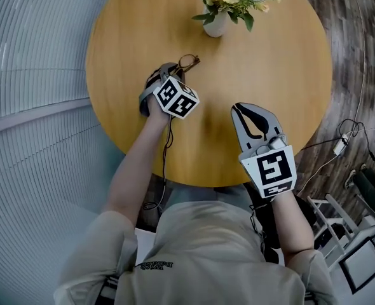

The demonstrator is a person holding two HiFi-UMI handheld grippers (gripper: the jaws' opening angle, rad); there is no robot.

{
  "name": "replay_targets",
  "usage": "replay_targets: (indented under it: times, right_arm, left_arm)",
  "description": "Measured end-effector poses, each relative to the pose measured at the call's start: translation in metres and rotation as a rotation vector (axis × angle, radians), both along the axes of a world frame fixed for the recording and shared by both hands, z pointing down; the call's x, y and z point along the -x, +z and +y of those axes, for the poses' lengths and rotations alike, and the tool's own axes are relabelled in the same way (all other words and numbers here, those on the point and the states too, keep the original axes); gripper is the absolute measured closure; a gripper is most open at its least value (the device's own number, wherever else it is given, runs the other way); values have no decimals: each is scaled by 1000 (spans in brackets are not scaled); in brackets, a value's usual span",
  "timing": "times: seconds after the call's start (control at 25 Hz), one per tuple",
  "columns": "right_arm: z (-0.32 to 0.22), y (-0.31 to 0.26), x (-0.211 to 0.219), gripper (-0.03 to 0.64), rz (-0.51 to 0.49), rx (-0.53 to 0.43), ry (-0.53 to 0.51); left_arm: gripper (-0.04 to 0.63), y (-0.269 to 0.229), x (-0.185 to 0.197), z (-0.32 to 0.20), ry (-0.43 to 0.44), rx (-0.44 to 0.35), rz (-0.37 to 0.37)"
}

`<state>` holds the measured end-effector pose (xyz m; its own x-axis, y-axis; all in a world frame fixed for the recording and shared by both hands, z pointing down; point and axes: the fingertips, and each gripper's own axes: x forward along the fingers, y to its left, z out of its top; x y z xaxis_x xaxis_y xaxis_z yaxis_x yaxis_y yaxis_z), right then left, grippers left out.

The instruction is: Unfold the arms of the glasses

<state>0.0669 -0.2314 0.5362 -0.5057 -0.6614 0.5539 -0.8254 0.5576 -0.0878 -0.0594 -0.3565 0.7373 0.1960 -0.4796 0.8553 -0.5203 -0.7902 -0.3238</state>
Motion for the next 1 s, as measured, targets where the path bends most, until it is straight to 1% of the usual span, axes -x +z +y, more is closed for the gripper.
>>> replay_targets:
  times: [0.28,0.4,0.52,0.64,0.84,1.0]
  right_arm:
    - [14,6,-4,580,-4,16,14]
    - [18,6,-4,580,-2,13,17]
    - [21,0,-4,580,2,-3,17]
    - [24,-12,-2,580,7,-25,16]
    - [24,-33,6,580,13,-76,-9]
    - [23,-58,9,580,4,-129,-8]
  left_arm:
    - [532,0,-1,-4,26,-18,-29]
    - [552,-7,-3,-2,33,-25,-13]
    - [552,-25,-4,3,15,-36,34]
    - [554,-54,-7,8,10,-70,85]
    - [554,-109,-8,16,-51,-98,238]
    - [554,-155,-11,28,-73,-132,342]
